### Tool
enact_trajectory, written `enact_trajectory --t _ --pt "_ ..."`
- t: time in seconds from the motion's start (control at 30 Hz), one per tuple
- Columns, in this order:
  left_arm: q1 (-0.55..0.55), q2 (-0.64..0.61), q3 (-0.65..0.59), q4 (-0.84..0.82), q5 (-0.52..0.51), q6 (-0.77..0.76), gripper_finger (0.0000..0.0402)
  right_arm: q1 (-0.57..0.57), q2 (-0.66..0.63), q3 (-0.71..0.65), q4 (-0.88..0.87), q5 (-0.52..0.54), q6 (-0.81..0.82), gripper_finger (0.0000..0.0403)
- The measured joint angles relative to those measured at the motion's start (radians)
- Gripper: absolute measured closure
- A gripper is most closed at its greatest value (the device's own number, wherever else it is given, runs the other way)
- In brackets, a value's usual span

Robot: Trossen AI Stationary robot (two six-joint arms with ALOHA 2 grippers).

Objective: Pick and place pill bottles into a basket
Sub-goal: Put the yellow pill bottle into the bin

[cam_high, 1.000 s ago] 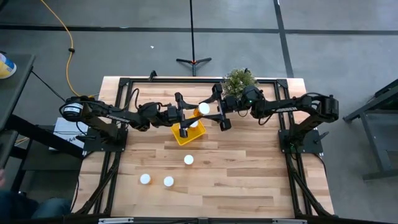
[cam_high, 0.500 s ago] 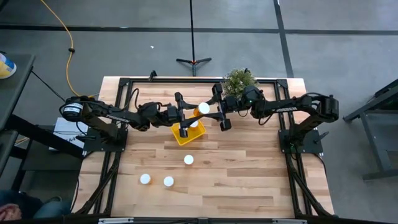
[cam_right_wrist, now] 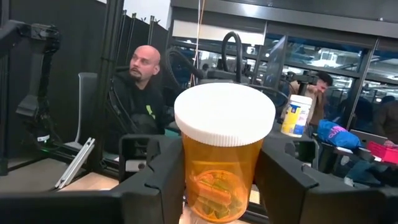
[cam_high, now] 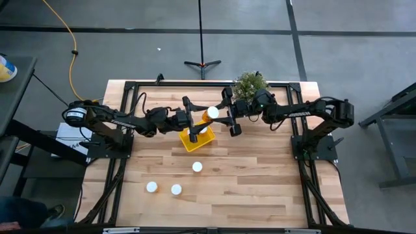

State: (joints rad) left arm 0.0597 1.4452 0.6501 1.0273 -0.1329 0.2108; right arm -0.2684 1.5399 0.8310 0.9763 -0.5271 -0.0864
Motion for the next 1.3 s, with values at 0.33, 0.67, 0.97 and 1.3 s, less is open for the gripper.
enact_trajectory --t 0.33,0.67,0.97,1.3 --pt "-0.001 -0.154 -0.001 -0.350 -0.016 -0.066 0.0023 -0.011 0.000 0.000 -0.041 0.013 0.000 0.0241" --pt "-0.001 -0.364 0.000 -0.739 -0.019 -0.136 0.0048 -0.003 0.014 0.000 -0.154 0.028 -0.019 0.0239" --pt "-0.001 -0.389 -0.001 -0.803 -0.044 -0.138 0.0061 0.007 0.164 0.000 -0.135 0.051 0.044 0.0238" --pt "-0.001 -0.403 -0.001 -0.871 -0.045 -0.156 0.0066 0.029 0.270 -0.003 -0.134 0.002 0.082 0.0239"
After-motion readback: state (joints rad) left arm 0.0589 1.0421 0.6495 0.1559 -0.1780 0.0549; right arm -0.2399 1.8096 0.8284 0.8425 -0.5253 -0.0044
